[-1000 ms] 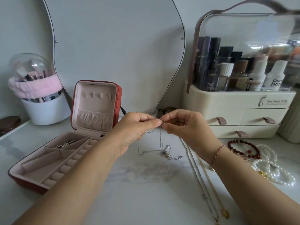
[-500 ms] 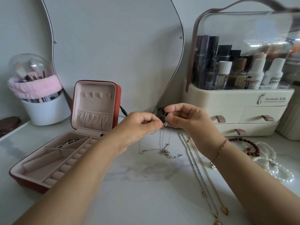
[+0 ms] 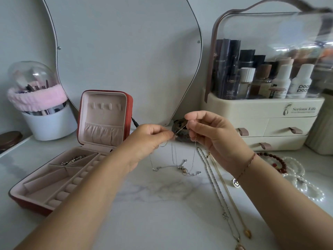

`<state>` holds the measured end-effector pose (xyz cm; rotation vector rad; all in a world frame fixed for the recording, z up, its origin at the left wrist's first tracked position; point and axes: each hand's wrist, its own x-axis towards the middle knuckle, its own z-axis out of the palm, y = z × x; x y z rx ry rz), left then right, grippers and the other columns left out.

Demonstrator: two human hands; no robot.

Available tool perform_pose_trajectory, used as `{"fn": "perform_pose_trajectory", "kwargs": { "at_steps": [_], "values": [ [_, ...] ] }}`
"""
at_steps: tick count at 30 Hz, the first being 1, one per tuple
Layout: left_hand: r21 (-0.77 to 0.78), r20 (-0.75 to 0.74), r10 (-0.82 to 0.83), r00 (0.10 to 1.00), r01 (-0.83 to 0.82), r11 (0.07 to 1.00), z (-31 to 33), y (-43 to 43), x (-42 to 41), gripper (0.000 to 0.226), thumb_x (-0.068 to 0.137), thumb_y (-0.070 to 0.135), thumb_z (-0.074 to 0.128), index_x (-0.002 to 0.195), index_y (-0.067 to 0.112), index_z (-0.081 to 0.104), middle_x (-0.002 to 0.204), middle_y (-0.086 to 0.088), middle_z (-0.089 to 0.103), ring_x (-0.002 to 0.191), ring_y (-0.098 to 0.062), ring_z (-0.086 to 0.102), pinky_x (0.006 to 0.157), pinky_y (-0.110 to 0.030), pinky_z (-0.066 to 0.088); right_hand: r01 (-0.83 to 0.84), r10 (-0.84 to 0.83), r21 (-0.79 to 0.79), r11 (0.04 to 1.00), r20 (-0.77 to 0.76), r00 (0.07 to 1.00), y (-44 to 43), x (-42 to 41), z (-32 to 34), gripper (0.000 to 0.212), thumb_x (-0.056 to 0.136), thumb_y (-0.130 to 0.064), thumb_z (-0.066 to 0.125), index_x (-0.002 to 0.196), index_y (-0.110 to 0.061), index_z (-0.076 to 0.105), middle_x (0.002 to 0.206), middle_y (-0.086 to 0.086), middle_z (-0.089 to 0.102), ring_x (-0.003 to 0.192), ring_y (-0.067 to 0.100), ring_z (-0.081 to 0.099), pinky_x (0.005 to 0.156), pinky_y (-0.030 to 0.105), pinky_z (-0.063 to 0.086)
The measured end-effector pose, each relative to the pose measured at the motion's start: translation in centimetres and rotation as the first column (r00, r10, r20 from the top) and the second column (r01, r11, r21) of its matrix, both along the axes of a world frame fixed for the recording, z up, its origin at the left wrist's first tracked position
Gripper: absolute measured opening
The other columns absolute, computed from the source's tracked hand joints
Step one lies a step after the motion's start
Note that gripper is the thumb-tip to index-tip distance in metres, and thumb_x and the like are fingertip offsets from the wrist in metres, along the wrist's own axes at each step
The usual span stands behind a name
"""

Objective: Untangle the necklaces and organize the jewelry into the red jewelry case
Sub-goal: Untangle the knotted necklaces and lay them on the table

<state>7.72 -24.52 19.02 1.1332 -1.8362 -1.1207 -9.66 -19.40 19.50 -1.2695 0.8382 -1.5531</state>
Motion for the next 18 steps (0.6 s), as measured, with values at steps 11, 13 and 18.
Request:
{"fn": "perform_pose_trajectory", "kwargs": {
  "at_steps": [11, 13, 18],
  "values": [
    [-0.032, 0.009, 0.270, 0.963, -0.270, 0.962, 0.4, -1.2, 1.2, 0.024, 0.074, 0.031, 0.049, 0.057, 0.017, 0.040, 0.057, 0.000, 0.036, 0.052, -0.018, 0.028, 0.055, -0.029, 0.021, -0.343, 0.346, -0.078, 0.936, 0.385, 0.856, 0.6, -2.0, 1.5, 0.024, 0.084, -0.003, 0.045, 0.090, -0.015, 0.065, 0.073, -0.002, 0.058, 0.053, 0.004, 0.043, 0.054, 0.016, 0.041],
    [-0.111, 0.088, 0.293, 0.952, -0.283, 0.953, 0.2, -1.3, 1.3, 0.024, 0.069, 0.037, 0.048, 0.061, 0.016, 0.041, 0.061, -0.003, 0.038, 0.058, -0.020, 0.031, 0.062, -0.031, 0.024, -0.402, 0.415, -0.122, 0.907, 0.405, 0.814, 0.7, -2.2, 1.6, 0.023, 0.081, -0.003, 0.053, 0.090, -0.017, 0.069, 0.075, -0.003, 0.061, 0.053, 0.003, 0.045, 0.055, 0.015, 0.042],
    [-0.298, 0.216, 0.374, 0.902, -0.304, 0.905, -0.7, -1.6, 1.5, 0.035, 0.088, 0.028, 0.057, 0.060, 0.011, 0.045, 0.053, 0.000, 0.036, 0.055, -0.022, 0.035, 0.057, -0.030, 0.025, -0.495, 0.524, -0.184, 0.849, 0.400, 0.751, 0.6, -2.8, 1.5, 0.025, 0.074, -0.004, 0.069, 0.095, -0.017, 0.071, 0.084, -0.002, 0.065, 0.057, 0.003, 0.049, 0.059, 0.015, 0.045]
  ]
}}
